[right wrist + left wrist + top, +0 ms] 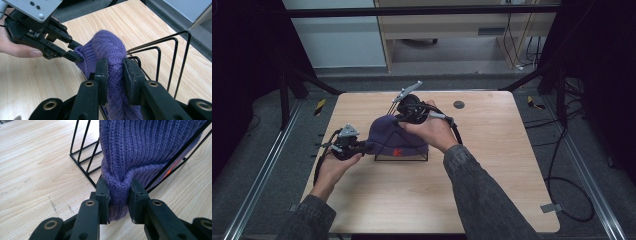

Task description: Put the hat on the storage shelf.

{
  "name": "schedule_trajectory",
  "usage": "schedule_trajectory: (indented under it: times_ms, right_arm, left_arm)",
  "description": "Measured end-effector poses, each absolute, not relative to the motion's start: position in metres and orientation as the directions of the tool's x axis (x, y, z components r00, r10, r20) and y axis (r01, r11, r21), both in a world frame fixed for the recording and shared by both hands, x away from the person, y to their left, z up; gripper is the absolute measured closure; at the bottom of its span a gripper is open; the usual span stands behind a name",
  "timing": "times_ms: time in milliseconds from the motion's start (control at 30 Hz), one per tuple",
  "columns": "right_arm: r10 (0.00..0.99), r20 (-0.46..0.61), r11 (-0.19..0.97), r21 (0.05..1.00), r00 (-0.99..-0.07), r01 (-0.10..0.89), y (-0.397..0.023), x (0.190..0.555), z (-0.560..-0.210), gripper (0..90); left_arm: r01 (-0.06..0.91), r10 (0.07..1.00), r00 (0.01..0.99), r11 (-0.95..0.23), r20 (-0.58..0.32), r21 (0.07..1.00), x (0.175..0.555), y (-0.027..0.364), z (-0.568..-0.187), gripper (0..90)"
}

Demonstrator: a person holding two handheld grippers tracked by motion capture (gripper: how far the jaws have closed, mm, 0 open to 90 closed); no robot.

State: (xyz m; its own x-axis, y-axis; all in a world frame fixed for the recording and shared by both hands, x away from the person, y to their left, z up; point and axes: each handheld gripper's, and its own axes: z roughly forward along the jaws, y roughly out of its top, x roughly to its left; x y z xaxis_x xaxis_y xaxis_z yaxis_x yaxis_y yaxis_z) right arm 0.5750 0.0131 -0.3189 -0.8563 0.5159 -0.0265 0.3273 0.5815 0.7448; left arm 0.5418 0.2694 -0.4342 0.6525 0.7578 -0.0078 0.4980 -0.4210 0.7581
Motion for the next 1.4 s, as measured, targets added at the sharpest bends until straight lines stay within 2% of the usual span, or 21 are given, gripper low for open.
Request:
schedule_trajectory:
  times_ms: [667,1200,1400]
  right_arm:
    - [0.513,-0.023,0.560,0.767,-0.858,0.314,0.014,0.570,-0.312,58.9]
    - [0.522,-0.028,0.555,0.770,-0.852,0.315,0.010,0.568,-0.307,56.1]
    - [0.526,-0.031,0.552,0.773,-0.850,0.314,0.008,0.566,-0.306,54.9]
  left_arm:
    - [0.512,0.762,0.647,-0.416,-0.019,0.751,0.542,0.272,-0.443,71.8]
    - [0.523,0.768,0.640,-0.411,-0.026,0.747,0.542,0.273,-0.450,69.5]
    - [0.527,0.779,0.627,-0.397,-0.028,0.751,0.541,0.276,-0.452,65.9]
